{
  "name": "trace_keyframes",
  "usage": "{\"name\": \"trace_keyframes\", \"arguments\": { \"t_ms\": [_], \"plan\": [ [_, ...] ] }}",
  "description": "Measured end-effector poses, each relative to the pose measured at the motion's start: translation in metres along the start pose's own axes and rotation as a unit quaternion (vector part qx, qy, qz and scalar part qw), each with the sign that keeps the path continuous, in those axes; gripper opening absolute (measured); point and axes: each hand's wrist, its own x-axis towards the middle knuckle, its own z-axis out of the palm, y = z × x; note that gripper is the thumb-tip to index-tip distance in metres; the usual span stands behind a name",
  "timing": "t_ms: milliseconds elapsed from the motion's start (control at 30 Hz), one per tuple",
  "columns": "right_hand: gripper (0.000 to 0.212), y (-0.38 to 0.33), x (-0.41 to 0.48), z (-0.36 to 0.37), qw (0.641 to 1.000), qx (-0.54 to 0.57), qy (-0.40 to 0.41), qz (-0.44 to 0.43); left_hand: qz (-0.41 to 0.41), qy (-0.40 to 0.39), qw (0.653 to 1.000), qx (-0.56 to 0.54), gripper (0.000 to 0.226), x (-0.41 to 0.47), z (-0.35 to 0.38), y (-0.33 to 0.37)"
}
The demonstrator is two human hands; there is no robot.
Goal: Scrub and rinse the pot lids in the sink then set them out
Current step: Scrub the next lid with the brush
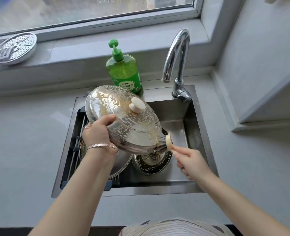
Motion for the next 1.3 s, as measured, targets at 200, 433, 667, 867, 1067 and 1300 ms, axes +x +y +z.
{"name": "trace_keyframes", "arguments": {
  "t_ms": [200, 433, 667, 867, 1067, 1300],
  "plan": [
    [0.032, -0.006, 0.03, -0.015, 0.998, -0.001, 0.062, 0.013, -0.005, -0.051, 0.999, -0.006, 0.058, -0.001, 0.004, -0.005],
    [0.031, -0.001, 0.041, -0.034, 0.995, 0.024, 0.071, 0.061, -0.054, -0.102, 0.992, 0.06, 0.077, 0.006, -0.012, -0.007],
    [0.032, -0.032, 0.061, -0.054, 0.998, -0.046, 0.018, 0.049, -0.055, -0.201, 0.963, 0.172, 0.052, 0.014, -0.019, 0.003],
    [0.031, -0.067, 0.067, -0.06, 0.996, -0.092, 0.013, -0.016, -0.06, -0.257, 0.928, 0.263, 0.032, 0.006, -0.013, -0.005],
    [0.031, -0.026, 0.063, -0.067, 0.992, -0.098, -0.019, 0.077, -0.034, -0.252, 0.943, 0.214, 0.022, 0.011, -0.015, -0.007],
    [0.03, -0.055, 0.074, -0.069, 0.997, -0.073, 0.029, 0.016, 0.112, -0.313, 0.835, 0.44, 0.013, -0.006, -0.001, -0.035]
  ]
}}
